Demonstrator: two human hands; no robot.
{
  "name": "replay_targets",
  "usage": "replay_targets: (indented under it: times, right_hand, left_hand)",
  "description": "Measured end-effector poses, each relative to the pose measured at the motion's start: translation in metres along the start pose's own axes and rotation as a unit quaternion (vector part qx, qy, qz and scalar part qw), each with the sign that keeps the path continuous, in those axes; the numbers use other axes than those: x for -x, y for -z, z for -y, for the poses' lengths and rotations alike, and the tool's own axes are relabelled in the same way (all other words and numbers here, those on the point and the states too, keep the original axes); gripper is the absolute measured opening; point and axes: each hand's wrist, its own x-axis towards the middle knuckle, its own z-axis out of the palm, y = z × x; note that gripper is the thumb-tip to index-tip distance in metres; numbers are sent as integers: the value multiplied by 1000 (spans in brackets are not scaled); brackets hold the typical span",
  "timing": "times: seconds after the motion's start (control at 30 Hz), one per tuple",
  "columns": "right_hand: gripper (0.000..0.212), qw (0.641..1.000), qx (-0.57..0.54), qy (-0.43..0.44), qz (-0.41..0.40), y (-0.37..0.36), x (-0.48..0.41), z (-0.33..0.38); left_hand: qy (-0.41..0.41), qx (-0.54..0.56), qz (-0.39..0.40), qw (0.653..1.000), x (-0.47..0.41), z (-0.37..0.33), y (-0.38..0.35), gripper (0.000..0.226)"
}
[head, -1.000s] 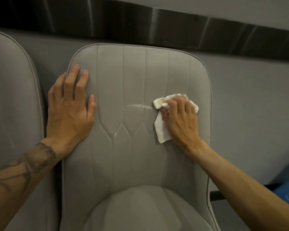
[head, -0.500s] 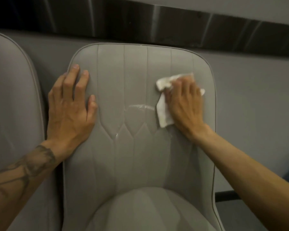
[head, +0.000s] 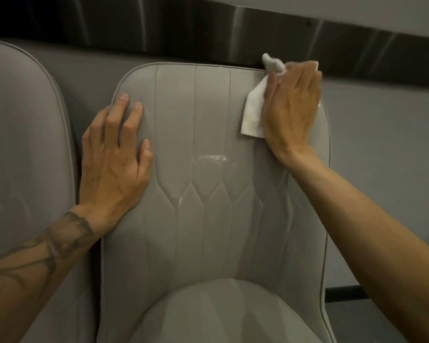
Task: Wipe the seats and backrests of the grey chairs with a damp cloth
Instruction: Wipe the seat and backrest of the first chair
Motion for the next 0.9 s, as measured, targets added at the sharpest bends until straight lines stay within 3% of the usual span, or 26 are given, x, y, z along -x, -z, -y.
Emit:
replay_targets:
  times: [0.07, 0.2, 0.27, 0.47, 0.6, 0.7, 0.9]
  right_hand:
    - [27, 1000, -1, -13, 4, -1, 18, 7]
    - [22, 978, -45, 156, 133, 24, 105, 11]
    - [20, 971, -50, 188, 137, 26, 97, 4]
    - [25, 1000, 4, -1, 26, 5, 35, 10]
    - [22, 977, -34, 171, 124, 26, 117, 9]
    - [21, 960, -64, 223, 156, 24, 122, -4]
    - [19, 980, -61, 121, 144, 28, 173, 2]
  left_hand:
    - [-1, 0, -3, 1000, -1, -1, -1, 60]
    - [-1, 0, 0, 1000, 0, -3, 0, 60]
    - [2, -2, 2, 1000, 0, -3, 1, 60]
    - [-4, -3, 3, 1000, 0, -2, -1, 61]
    - [0, -5, 3, 1000, 1, -2, 0, 60]
    - [3, -7, 4, 1000, 0, -3, 2, 60]
    - [4, -15, 2, 1000, 2, -1, 2, 60]
